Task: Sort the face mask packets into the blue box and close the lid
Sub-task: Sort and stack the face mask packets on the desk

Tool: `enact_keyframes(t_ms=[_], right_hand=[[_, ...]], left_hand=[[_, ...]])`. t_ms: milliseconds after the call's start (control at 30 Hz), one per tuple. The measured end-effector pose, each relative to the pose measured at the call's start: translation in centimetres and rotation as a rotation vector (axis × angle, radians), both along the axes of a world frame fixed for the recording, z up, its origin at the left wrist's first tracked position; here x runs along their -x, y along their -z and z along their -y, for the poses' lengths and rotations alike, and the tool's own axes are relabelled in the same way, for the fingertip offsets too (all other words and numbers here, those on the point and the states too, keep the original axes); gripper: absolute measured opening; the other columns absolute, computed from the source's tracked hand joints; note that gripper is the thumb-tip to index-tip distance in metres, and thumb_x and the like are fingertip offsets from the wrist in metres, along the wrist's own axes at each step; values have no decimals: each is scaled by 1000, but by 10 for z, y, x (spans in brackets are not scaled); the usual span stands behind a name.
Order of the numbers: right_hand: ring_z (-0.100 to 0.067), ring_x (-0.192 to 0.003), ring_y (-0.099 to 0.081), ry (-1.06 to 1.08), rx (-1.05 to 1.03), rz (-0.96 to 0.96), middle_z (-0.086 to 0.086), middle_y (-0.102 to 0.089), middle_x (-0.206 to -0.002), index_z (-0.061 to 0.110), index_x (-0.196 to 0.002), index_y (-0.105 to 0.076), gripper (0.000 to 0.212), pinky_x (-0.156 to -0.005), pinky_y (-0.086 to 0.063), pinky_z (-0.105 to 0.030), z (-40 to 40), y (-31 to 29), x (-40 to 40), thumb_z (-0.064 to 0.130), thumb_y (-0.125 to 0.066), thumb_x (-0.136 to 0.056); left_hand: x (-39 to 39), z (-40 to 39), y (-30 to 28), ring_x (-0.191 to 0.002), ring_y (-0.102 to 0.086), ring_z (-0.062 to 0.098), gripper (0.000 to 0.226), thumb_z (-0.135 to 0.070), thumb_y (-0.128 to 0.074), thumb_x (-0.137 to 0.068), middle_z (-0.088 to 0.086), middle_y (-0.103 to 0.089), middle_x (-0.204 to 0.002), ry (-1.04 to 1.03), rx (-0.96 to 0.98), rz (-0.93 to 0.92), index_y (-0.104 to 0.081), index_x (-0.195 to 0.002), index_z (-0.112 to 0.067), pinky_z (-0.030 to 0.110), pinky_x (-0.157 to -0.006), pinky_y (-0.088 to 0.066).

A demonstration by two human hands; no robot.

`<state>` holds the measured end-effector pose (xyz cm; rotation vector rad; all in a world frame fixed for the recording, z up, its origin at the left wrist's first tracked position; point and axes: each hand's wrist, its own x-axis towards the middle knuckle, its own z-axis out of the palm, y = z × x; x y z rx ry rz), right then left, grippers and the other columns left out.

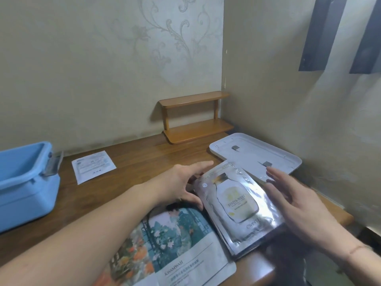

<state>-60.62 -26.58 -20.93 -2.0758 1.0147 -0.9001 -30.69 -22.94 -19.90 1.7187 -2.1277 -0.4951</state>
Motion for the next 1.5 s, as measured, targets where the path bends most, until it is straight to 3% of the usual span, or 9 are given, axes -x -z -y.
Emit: enact_keyframes(t_ms=[133,233,300,600,700,833,1033,1367,1500], right_hand=[[-13,-126,-53,37,-229,-336,5,-54,-140,22,-143,-45,65,-104,-42,-29,18,-33,-37,56,-55,-89],[-7,-94,-64,-1,-216,-456,9,-70,-107,25,-107,-66,22,-75,-48,-19,23,-39,-50,37,-50,-98],[-5,-88,-64,-25,-225,-442,10,-72,-96,25,-100,-68,20,-76,-49,-21,24,-37,-55,30,-49,-99],[-11,-120,-56,-49,-243,-315,13,-57,-134,47,-140,-40,45,-109,-40,-38,35,-20,-50,39,-52,-97],[-12,-125,-52,30,20,-276,8,-55,-138,37,-139,-48,44,-107,-38,-32,17,-29,-38,41,-49,-95],[-4,-138,-35,32,389,-463,15,-37,-151,28,-144,-45,67,-109,-24,-17,-33,-17,-29,66,-30,-92],[5,-145,-1,-5,284,-596,13,-6,-162,28,-155,-11,94,-114,-3,-14,-29,14,-23,78,-3,-76],[1,-145,-7,-4,306,-554,12,-12,-162,28,-155,-11,81,-110,-4,-14,-34,24,-23,74,-18,-89],[4,-143,-15,10,227,-312,18,-21,-158,36,-152,-16,90,-117,-16,-23,-30,7,1,87,-22,-77]], left_hand=[[4,5,-5,-120,-52,15,103,-43,-89,-63,-7,-54,-137,17,-62,102,-27,-145,-52,38,-102,-48],[8,5,-5,-114,-53,14,101,-38,-88,-66,-7,-55,-132,19,-60,108,-30,-148,-44,38,-97,-49],[10,5,-4,-114,-51,13,99,-36,-86,-69,-5,-54,-134,18,-61,143,-29,-151,-38,38,-99,-47],[1,-5,-17,-137,-38,9,106,-49,-86,-62,-12,-40,-153,36,-88,64,-29,-150,-39,36,-115,-34],[8,-12,-32,-144,-26,6,93,-62,-65,-76,-11,-26,-160,64,23,98,-26,-154,-30,33,-120,-25],[52,-3,-37,-147,-22,8,57,-43,-45,-101,-2,-29,-160,199,213,172,-35,-152,-18,27,-121,-16],[73,22,-8,-149,-15,11,55,-48,-31,-103,-5,-25,-161,220,94,401,-28,-154,-25,41,-121,-14],[65,27,7,-147,-18,5,64,-65,-29,-92,-13,-34,-156,217,72,243,-40,-147,-35,44,-121,-17],[64,26,-8,-149,-13,6,62,-63,-35,-93,-13,-25,-160,102,80,121,-35,-149,-36,48,-122,-9]])
